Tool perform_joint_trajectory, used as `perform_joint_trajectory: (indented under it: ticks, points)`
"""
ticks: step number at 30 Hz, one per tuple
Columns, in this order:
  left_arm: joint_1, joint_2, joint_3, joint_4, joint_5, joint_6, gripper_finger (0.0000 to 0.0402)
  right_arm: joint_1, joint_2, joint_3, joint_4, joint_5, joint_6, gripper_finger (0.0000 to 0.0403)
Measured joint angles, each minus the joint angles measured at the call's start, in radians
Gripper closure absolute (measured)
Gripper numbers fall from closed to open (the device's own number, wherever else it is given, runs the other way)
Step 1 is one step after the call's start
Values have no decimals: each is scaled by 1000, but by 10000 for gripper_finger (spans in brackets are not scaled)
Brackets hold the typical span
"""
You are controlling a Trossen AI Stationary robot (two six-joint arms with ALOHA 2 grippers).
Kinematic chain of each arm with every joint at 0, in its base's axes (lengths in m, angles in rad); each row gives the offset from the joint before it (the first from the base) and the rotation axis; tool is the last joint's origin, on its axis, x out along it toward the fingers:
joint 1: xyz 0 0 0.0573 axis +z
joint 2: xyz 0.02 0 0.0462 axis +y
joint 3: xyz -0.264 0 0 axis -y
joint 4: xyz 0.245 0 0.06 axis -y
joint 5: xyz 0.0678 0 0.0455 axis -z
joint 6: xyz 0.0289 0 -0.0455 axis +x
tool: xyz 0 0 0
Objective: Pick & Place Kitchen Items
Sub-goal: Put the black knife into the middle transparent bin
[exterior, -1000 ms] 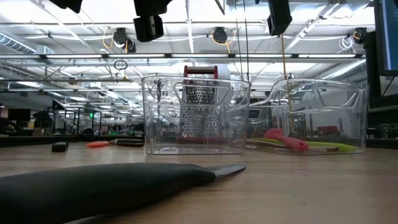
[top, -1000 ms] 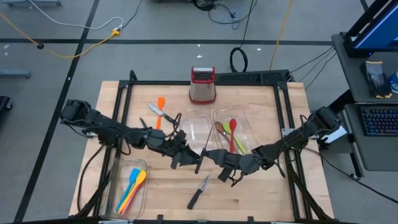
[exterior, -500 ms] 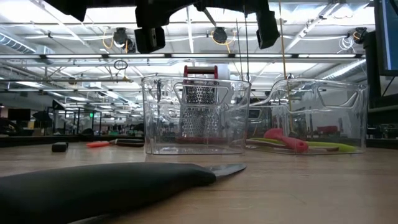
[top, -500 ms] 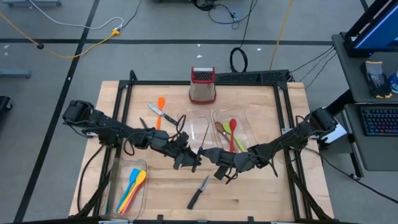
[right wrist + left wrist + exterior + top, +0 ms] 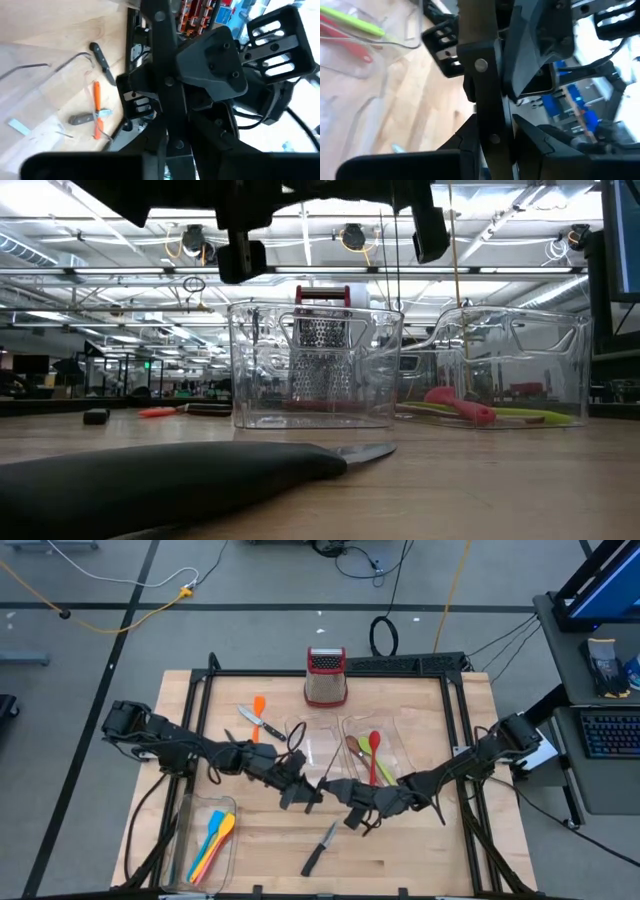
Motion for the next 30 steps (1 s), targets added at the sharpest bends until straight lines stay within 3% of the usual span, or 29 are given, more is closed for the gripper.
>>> perform_joint_trajectory:
  ticks: [7, 13, 23, 28, 30]
  points:
    - [23, -2, 3, -69, -27, 73, 336, -2, 1, -1, -3, 9, 143, 284]
    - [61, -2, 4, -81, -48, 65, 336, 17, 0, -1, -6, 165, 228, 276]
    - [140, -14, 2, -168, -75, 37, 336, 91, -3, -1, -3, 379, 316, 303]
    - [155, -48, 4, -262, -133, 1, 336, 130, -19, -32, -4, 452, 316, 356]
    - [155, -68, 2, -369, -183, -21, 336, 142, -39, -51, -4, 452, 319, 386]
